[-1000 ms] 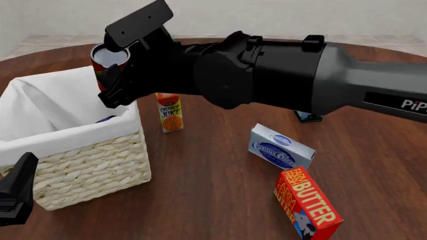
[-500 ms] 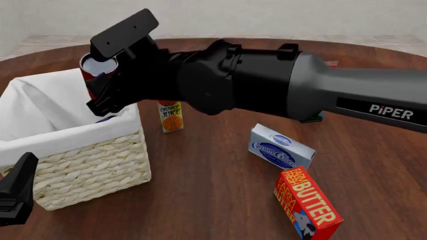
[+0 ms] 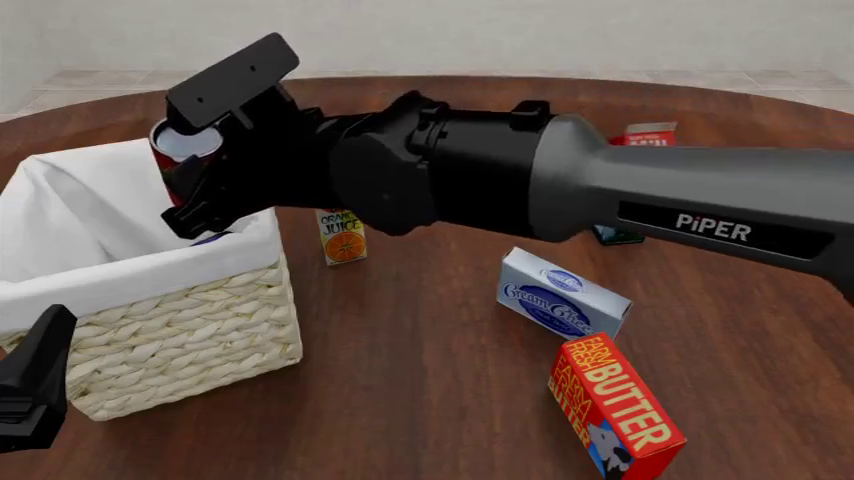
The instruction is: Pick up the alphabet soup and the tomato sauce, and put them in the basket.
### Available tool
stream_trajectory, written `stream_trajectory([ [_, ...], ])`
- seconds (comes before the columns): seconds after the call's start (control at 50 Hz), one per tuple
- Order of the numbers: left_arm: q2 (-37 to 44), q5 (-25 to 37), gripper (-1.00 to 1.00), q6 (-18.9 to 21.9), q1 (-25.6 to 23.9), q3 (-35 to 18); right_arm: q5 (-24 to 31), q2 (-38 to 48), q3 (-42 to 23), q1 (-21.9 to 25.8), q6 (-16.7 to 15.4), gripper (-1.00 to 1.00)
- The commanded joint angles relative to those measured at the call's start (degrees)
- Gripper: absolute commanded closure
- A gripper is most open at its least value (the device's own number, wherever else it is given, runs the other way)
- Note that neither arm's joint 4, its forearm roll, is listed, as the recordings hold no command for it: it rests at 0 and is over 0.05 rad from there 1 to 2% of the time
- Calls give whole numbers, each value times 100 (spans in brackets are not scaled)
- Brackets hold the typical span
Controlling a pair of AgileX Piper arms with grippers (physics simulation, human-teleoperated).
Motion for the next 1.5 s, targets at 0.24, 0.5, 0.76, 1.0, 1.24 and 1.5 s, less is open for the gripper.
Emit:
stream_trajectory([
  [0.24, 0, 0, -100, 0, 0, 0, 11, 207, -227, -10, 77, 100],
  [0.5, 0, 0, -100, 0, 0, 0, 45, 385, -388, -11, 41, 100],
  [0.76, 0, 0, -100, 0, 0, 0, 119, 599, -573, -5, -9, 100],
  [1.0, 0, 0, -100, 0, 0, 0, 263, 821, -757, -54, -73, 100],
  [1.24, 0, 0, -100, 0, 0, 0, 317, 861, -796, -72, -66, 100],
  [1.5, 0, 0, -100, 0, 0, 0, 346, 886, -865, -109, -47, -100],
])
